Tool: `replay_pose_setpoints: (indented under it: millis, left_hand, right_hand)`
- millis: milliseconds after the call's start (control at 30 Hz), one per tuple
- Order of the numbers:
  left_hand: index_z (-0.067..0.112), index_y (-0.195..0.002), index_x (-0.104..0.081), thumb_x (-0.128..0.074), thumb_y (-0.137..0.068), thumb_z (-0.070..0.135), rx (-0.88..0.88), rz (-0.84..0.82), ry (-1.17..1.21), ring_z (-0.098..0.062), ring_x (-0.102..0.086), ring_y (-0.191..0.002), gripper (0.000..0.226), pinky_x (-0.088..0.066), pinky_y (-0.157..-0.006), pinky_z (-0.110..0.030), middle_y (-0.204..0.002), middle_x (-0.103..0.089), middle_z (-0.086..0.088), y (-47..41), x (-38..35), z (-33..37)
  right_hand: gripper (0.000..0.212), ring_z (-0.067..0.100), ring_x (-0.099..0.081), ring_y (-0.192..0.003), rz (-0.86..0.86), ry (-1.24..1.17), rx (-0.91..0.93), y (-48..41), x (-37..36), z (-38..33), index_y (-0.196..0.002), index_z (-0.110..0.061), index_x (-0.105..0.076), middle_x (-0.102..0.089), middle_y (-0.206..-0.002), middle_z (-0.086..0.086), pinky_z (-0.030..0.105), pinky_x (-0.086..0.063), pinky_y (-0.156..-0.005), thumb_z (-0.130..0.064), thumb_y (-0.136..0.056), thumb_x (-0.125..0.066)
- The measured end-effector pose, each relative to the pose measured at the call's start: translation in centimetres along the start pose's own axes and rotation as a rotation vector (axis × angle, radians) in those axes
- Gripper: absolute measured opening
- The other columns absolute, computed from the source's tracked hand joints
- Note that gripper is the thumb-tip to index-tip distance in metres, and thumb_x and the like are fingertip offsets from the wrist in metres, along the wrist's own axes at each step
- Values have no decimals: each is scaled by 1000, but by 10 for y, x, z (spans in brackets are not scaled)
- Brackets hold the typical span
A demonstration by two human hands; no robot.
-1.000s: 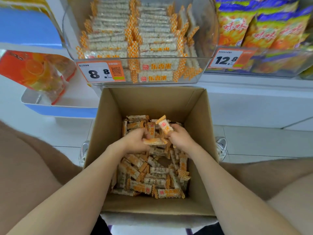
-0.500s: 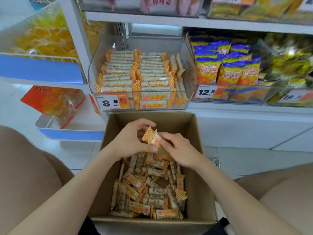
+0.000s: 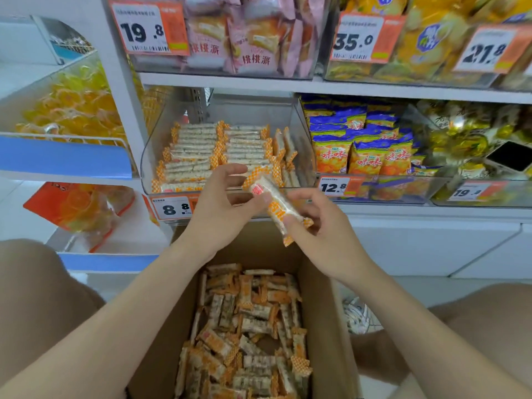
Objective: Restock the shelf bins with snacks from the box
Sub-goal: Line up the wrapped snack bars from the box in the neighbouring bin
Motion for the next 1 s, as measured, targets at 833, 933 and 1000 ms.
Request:
replay_pose_setpoints:
  millis: [833,933,1000]
  left_hand:
    - [2,-83,-63,-78,-88,8,327,-164,-300,-24,-70,-69,17,-67,-68,-40,-74,-67,-14,-137,-91,13]
    - [1,-91,-69,-77,-87,17,246,-181,-564,-31,-75,-88,17,-66,-74,-42,-93,-73,-19,-143,-96,12]
    - [0,-94,-70,-71,-90,19,157,-178,-763,-34,-72,-95,19,-59,-71,-38,-93,-71,-18,-145,-100,15]
  right_hand:
    - [32,23,-36,-104,-38,629,-45,-122,37,17,-77,-24,-60,-56,-84,7,30,-33,-76,-55,-70,-64]
    - [18,25,-45,-92,44,547,-5,-123,47,7,-80,-20,-65,-54,-72,-2,30,-33,-68,-38,-77,-61]
    - [34,22,-54,-89,157,518,15,-120,59,-1,-108,-24,-71,-59,-81,-4,30,-42,-71,-34,-78,-58]
Point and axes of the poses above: each hand's wrist, its own y-axis away from the middle knuckle, its own x-axis out of the back of the hand, z = x × y, the point moved 7 cm from there along -y, towards the middle knuckle
